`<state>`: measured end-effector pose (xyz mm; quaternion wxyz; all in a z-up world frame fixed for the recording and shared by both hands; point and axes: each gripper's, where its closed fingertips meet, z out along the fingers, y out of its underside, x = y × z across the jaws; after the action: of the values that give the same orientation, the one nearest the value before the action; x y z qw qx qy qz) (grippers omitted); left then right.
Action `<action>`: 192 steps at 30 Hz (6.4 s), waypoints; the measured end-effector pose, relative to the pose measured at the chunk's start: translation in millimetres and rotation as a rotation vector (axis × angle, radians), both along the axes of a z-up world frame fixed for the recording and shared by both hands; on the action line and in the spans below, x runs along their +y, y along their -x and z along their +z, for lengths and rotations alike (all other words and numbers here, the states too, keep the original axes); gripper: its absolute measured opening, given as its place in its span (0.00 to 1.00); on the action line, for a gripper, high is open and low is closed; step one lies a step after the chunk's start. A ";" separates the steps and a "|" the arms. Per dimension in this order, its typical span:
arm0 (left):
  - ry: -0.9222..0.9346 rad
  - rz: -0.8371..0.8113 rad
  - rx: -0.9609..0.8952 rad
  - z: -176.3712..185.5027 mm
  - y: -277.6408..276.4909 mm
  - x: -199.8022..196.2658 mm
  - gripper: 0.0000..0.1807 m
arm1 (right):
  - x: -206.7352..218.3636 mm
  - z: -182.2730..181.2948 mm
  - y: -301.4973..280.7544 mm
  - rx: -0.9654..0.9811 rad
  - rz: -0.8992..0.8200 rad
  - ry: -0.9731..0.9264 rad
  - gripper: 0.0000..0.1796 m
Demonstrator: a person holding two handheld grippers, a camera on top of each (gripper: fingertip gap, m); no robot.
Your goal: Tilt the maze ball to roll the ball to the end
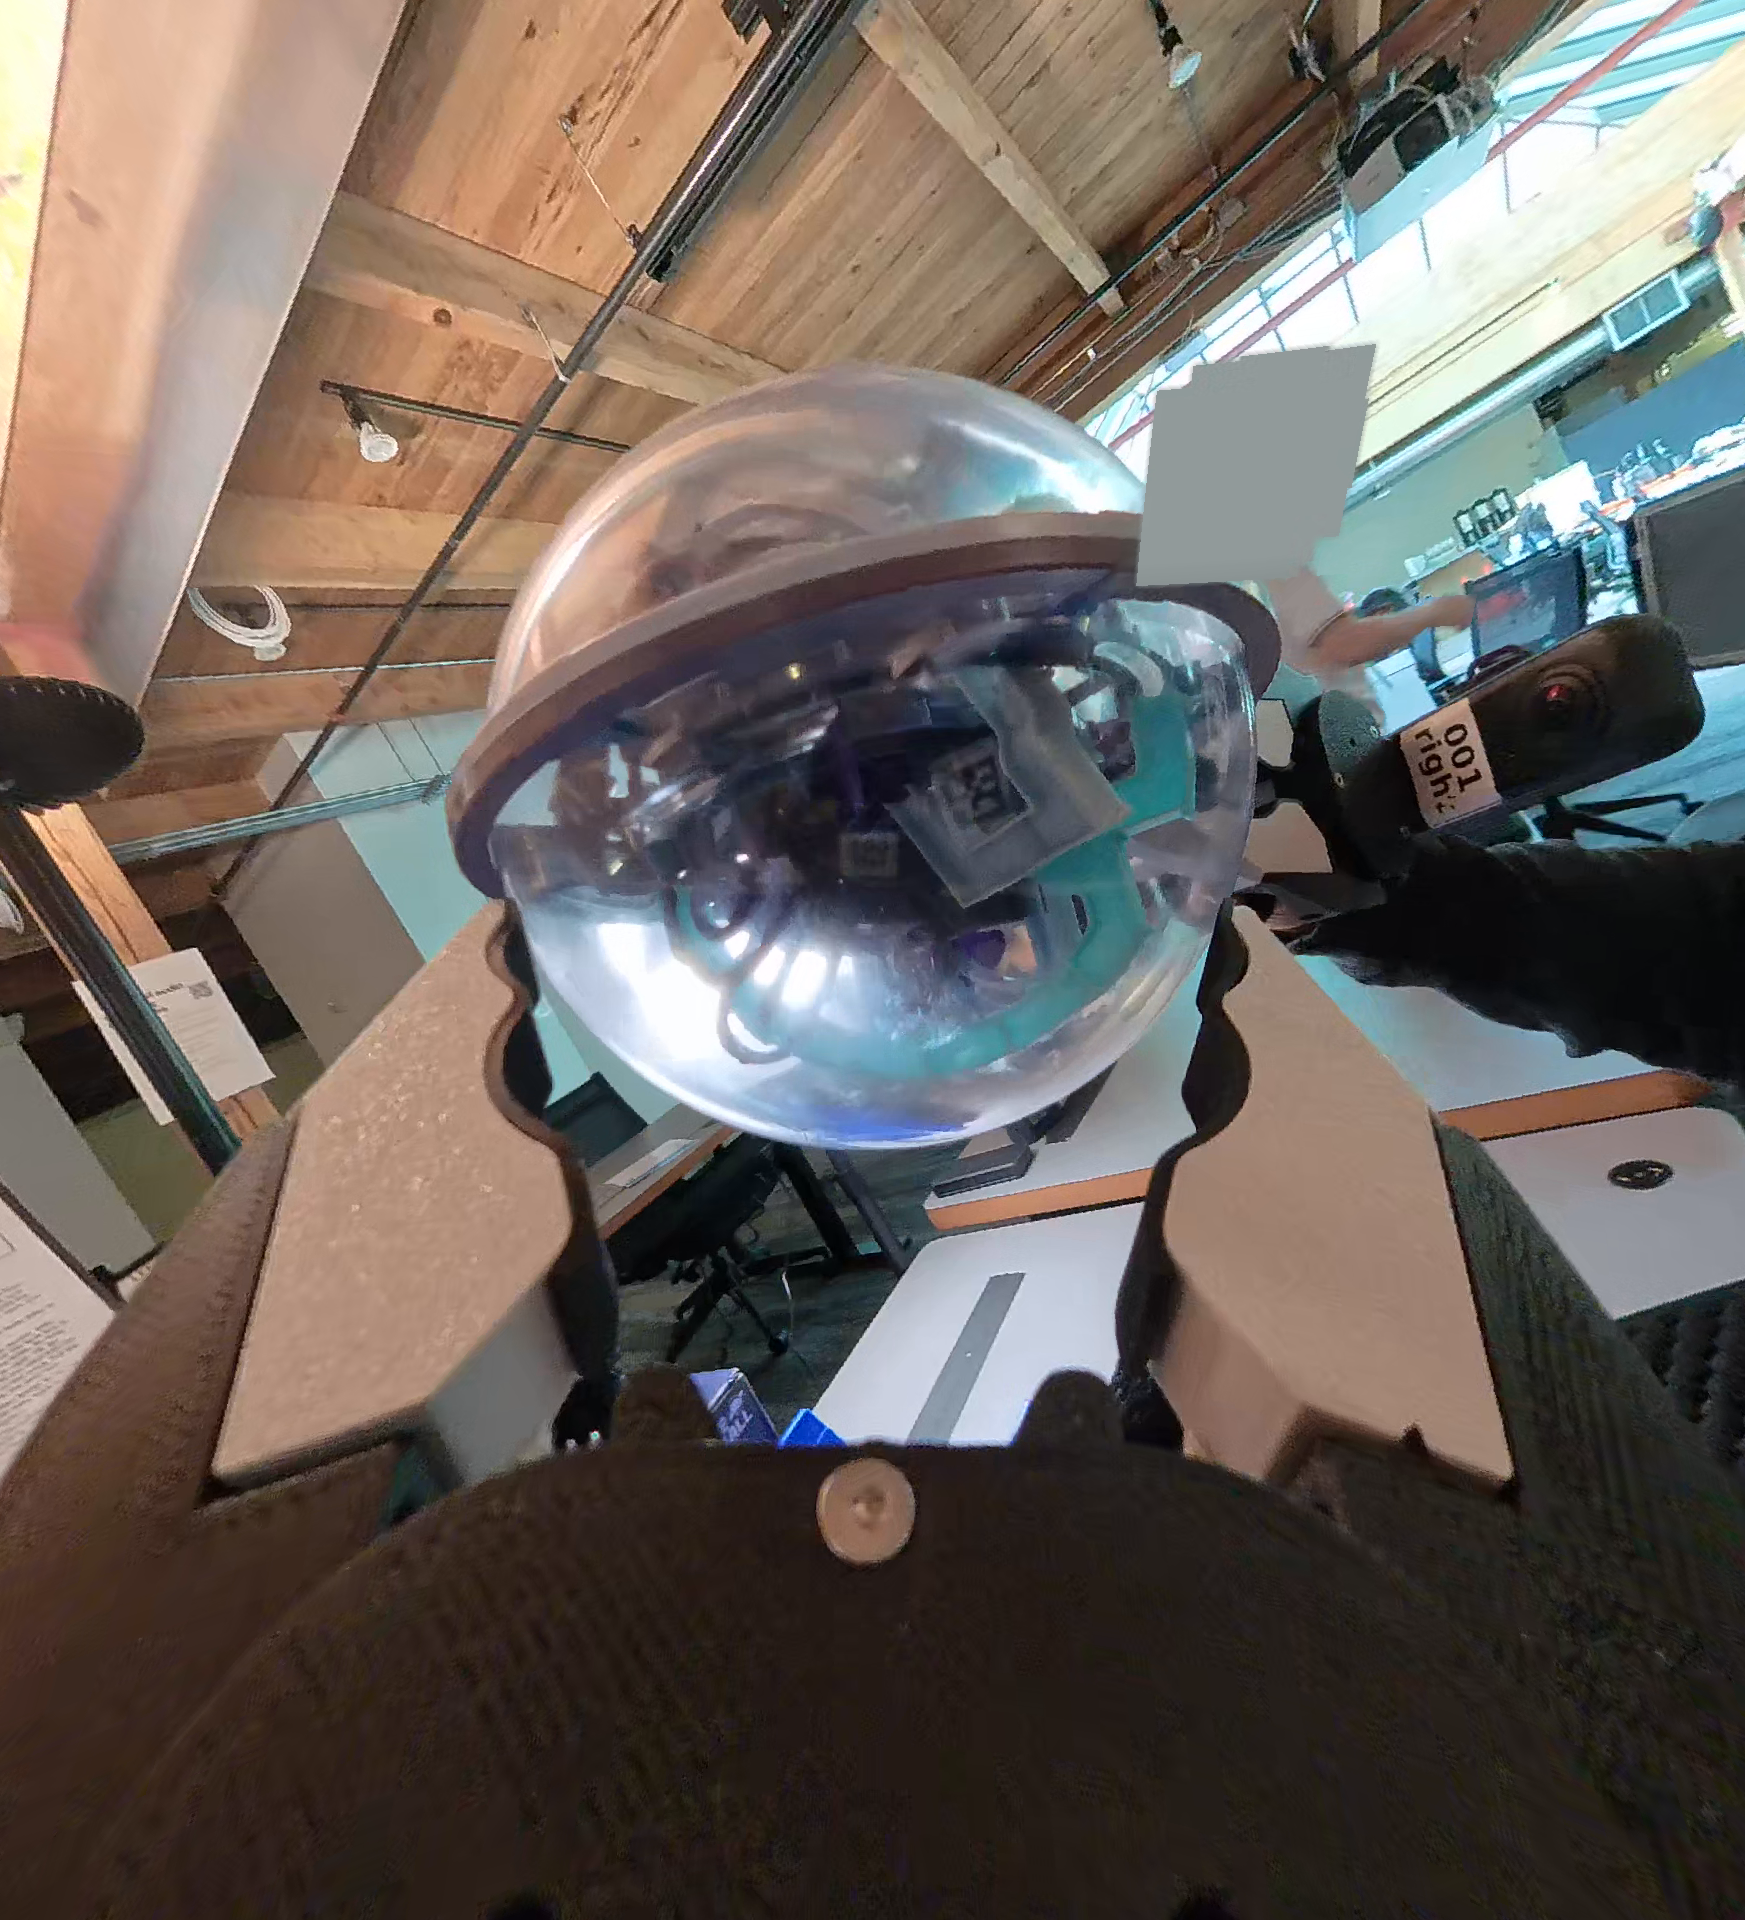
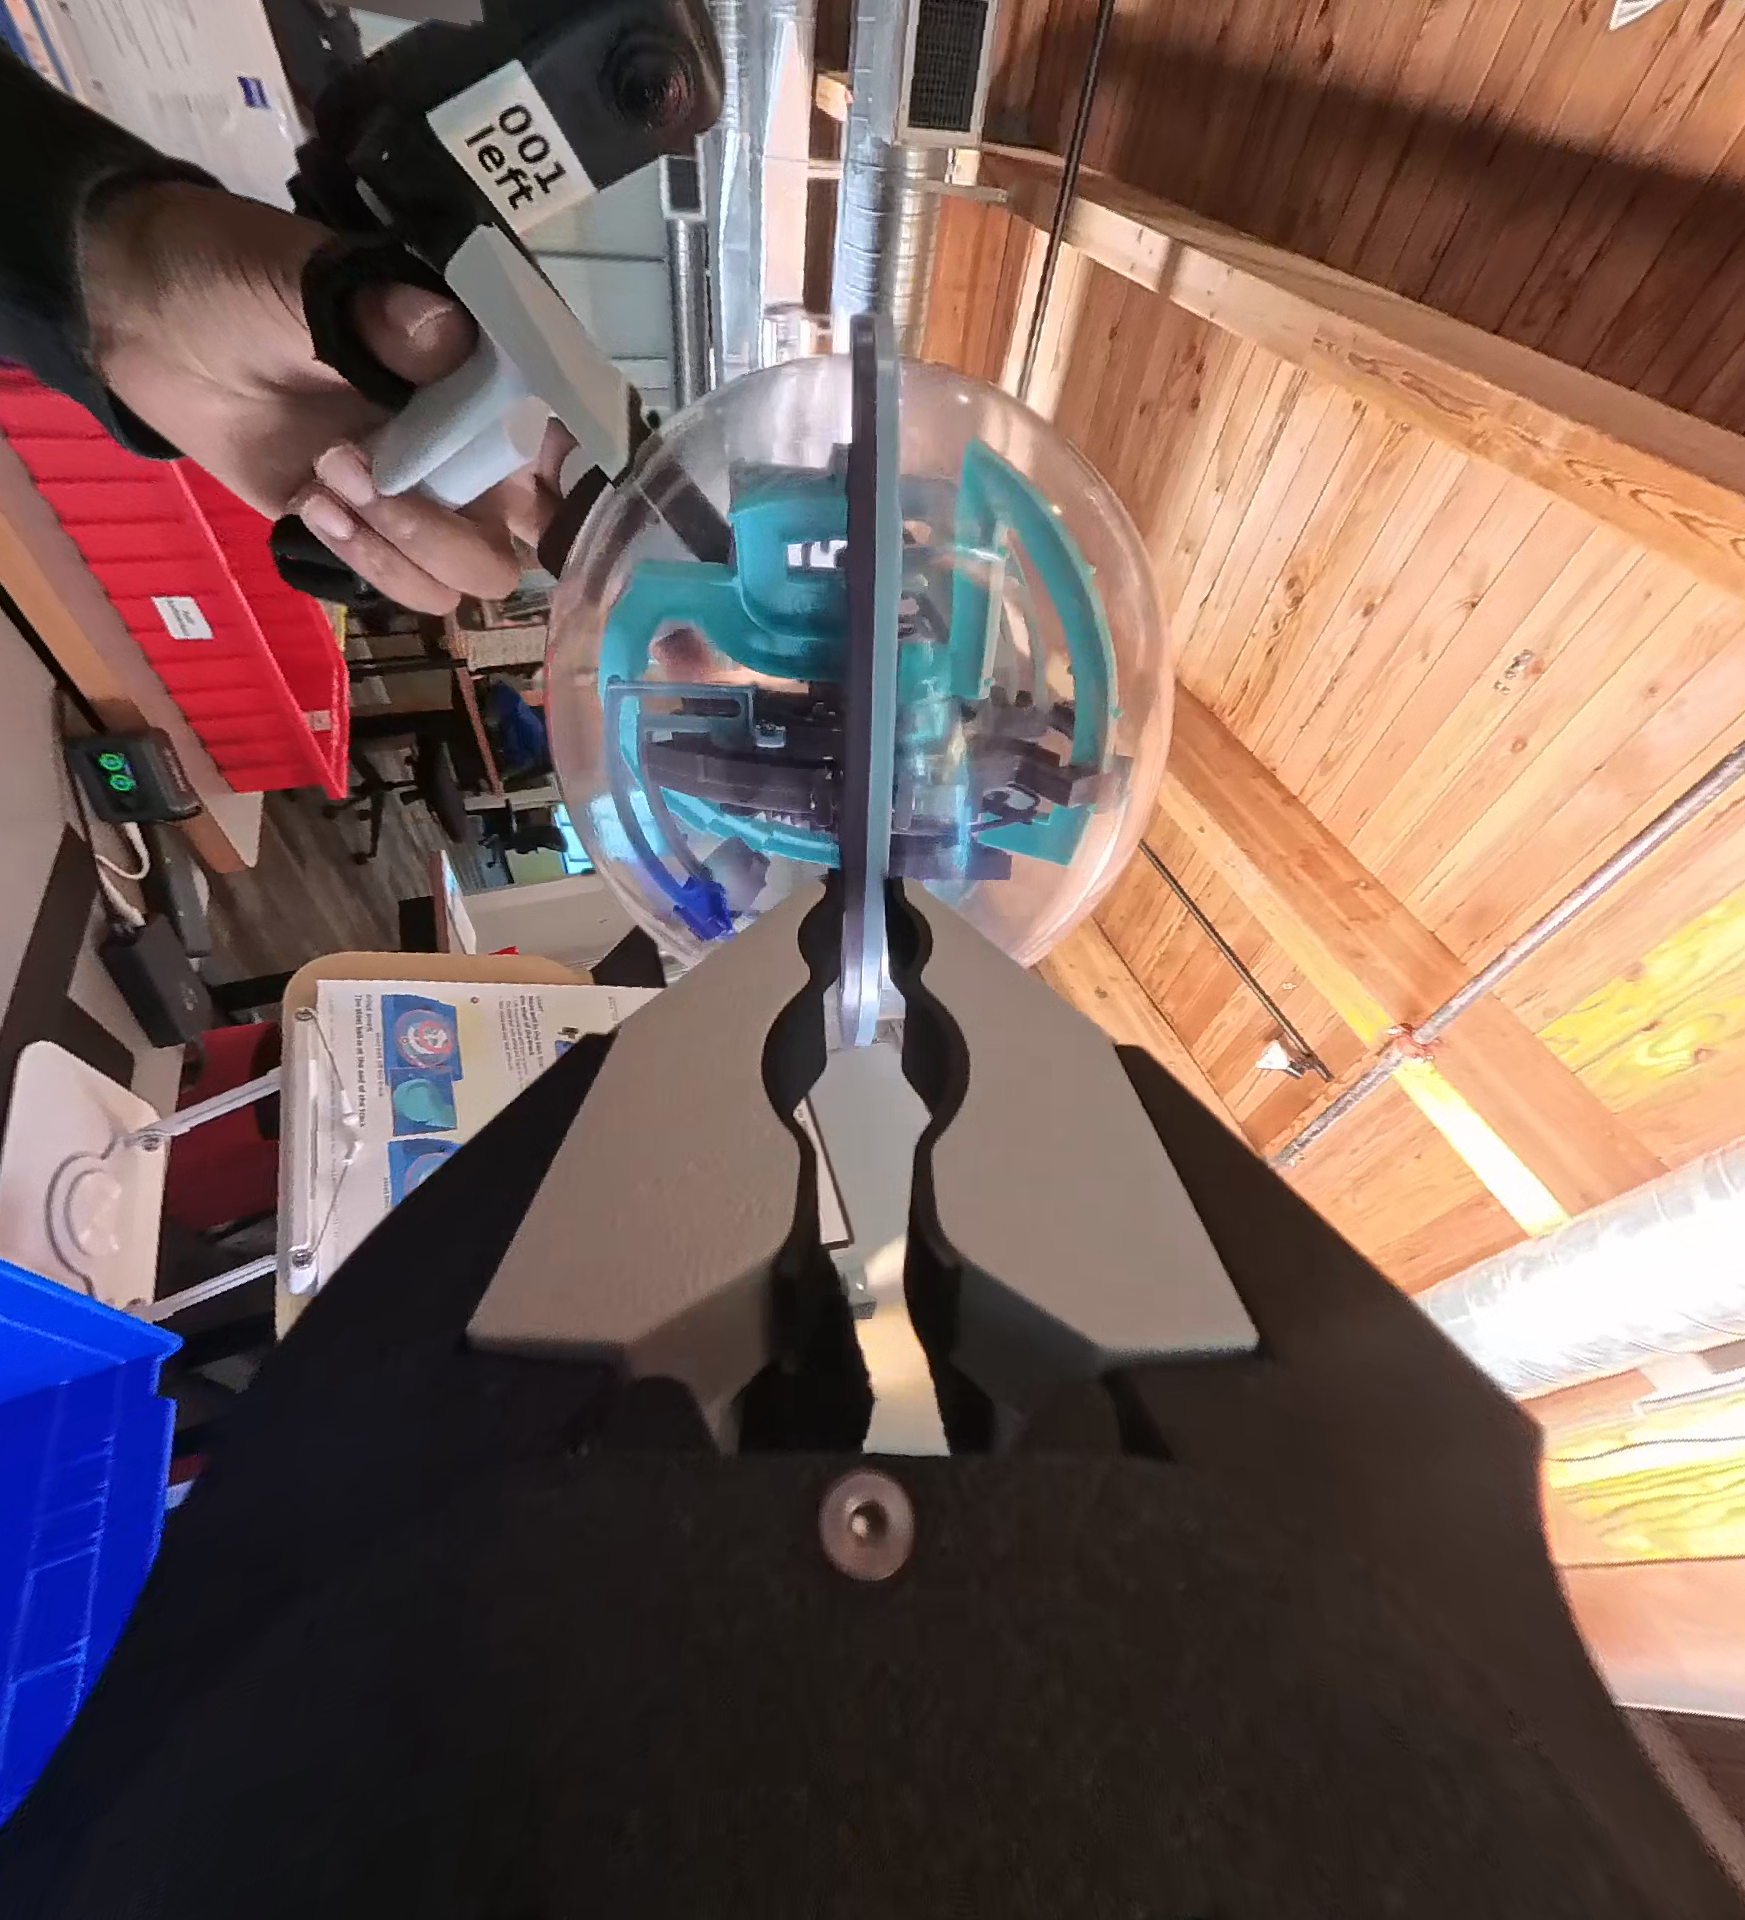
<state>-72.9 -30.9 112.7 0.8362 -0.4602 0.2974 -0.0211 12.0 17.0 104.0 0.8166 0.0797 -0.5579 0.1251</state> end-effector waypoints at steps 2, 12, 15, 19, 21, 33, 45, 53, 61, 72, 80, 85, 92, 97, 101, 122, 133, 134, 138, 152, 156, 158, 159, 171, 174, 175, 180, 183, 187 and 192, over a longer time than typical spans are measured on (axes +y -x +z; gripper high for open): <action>-0.009 0.011 0.015 2.3 -1.7 -2.2 0.70 | 0.0 -0.4 -0.2 0.030 0.001 0.005 0.03; -0.040 0.027 0.089 16.4 -18.4 -11.2 0.70 | -1.4 -3.5 -7.7 0.181 0.059 0.108 0.03; -0.039 0.028 0.110 16.9 -23.4 -11.7 0.70 | -0.8 -10.0 -8.4 0.213 0.064 0.131 0.03; -0.037 0.030 0.144 13.7 -29.0 -9.9 0.71 | -0.7 -17.2 -10.6 0.259 0.042 0.124 0.03; -0.042 0.028 0.162 13.0 -32.4 -10.1 0.71 | -0.6 -20.3 -11.8 0.281 0.028 0.110 0.03; 0.018 0.038 0.290 10.4 -50.3 -5.8 0.71 | 2.4 -51.9 -3.4 0.334 -0.010 0.152 0.03; 0.078 0.011 0.336 -15.4 -60.1 0.1 0.71 | 0.0 -93.4 1.0 0.299 -0.082 0.107 0.03; 0.085 -0.009 0.337 -32.8 -61.1 2.2 0.71 | 0.3 -112.2 1.6 0.274 -0.103 0.087 0.03; 0.064 -0.018 0.329 -33.1 -61.9 -1.5 0.71 | -2.9 -112.5 1.7 0.274 -0.092 0.089 0.03; 0.048 -0.006 0.363 -34.9 -65.2 -5.0 0.71 | -5.6 -121.3 7.1 0.270 -0.102 0.075 0.04; 0.090 -0.016 0.344 -75.9 -56.1 3.4 0.71 | -1.8 -167.9 16.5 0.172 -0.141 0.064 0.03; 0.121 -0.042 0.306 -110.9 -50.2 10.1 0.71 | -1.2 -207.3 22.2 0.088 -0.154 0.068 0.02; 0.139 -0.070 0.278 -151.4 -45.1 14.9 0.71 | -0.5 -249.7 28.0 0.013 -0.182 0.034 0.01; 0.132 -0.077 0.273 -163.6 -42.9 15.2 0.69 | 2.5 -264.0 33.2 -0.025 -0.188 0.028 0.01; 0.149 -0.081 0.271 -174.2 -41.0 17.6 0.69 | 2.6 -276.6 36.4 -0.063 -0.188 0.028 0.01; 0.298 -0.053 0.277 -263.4 -28.5 34.0 0.68 | 10.9 -369.3 45.5 -0.380 -0.224 -0.019 0.00; 0.370 -0.049 0.277 -302.4 -17.9 40.7 0.63 | 11.1 -406.7 46.0 -0.549 -0.229 -0.106 0.00; 0.380 -0.058 0.286 -307.8 -18.0 40.3 0.61 | 11.7 -406.0 47.0 -0.535 -0.235 -0.109 0.00; 0.372 0.003 0.325 -319.7 -11.6 48.5 0.59 | 14.3 -405.2 52.9 -0.538 -0.247 -0.136 0.00; 0.305 0.092 0.338 -322.9 4.5 45.3 0.54 | 44.3 -344.8 33.0 -0.735 -0.074 0.538 0.25; 0.298 0.102 0.347 -323.1 4.9 44.1 0.54 | 53.5 -326.5 54.0 -0.933 -0.010 0.990 0.33; 0.297 0.108 0.350 -323.4 5.4 43.9 0.54 | 49.6 -329.6 61.0 -1.076 0.048 1.192 0.27; 0.297 0.112 0.350 -323.7 5.9 43.6 0.54 | 49.3 -329.0 63.7 -1.100 0.070 1.254 0.23; 0.389 0.197 0.235 -326.2 33.7 45.0 0.54 | 58.7 -324.8 68.4 -0.974 -0.113 1.286 0.04; 0.602 0.214 0.074 -346.2 51.0 51.6 0.52 | 63.3 -319.9 60.5 -0.896 -0.201 1.284 0.05; 0.672 0.202 0.030 -353.3 50.4 52.8 0.54 | 63.1 -317.1 57.5 -0.865 -0.226 1.264 0.05; 0.860 0.080 -0.187 -358.2 24.8 59.0 0.68 | 49.0 -308.6 42.6 -0.734 -0.332 1.125 0.05; 0.907 0.059 -0.245 -358.2 16.6 66.2 0.71 | 41.3 -305.4 37.8 -0.673 -0.375 1.031 0.05; 0.955 0.076 -0.221 -376.2 9.6 74.6 0.76 | 30.1 -305.1 36.9 -0.632 -0.391 0.924 0.05; 0.989 0.079 -0.190 -392.7 9.5 76.9 0.76 | 14.3 -314.3 32.1 -0.624 -0.342 0.882 0.03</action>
<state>-82.3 46.0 -280.0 0.5418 -0.8082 0.1568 -0.1696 -20.1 31.3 -210.4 0.5777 -0.4012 -0.6726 0.2299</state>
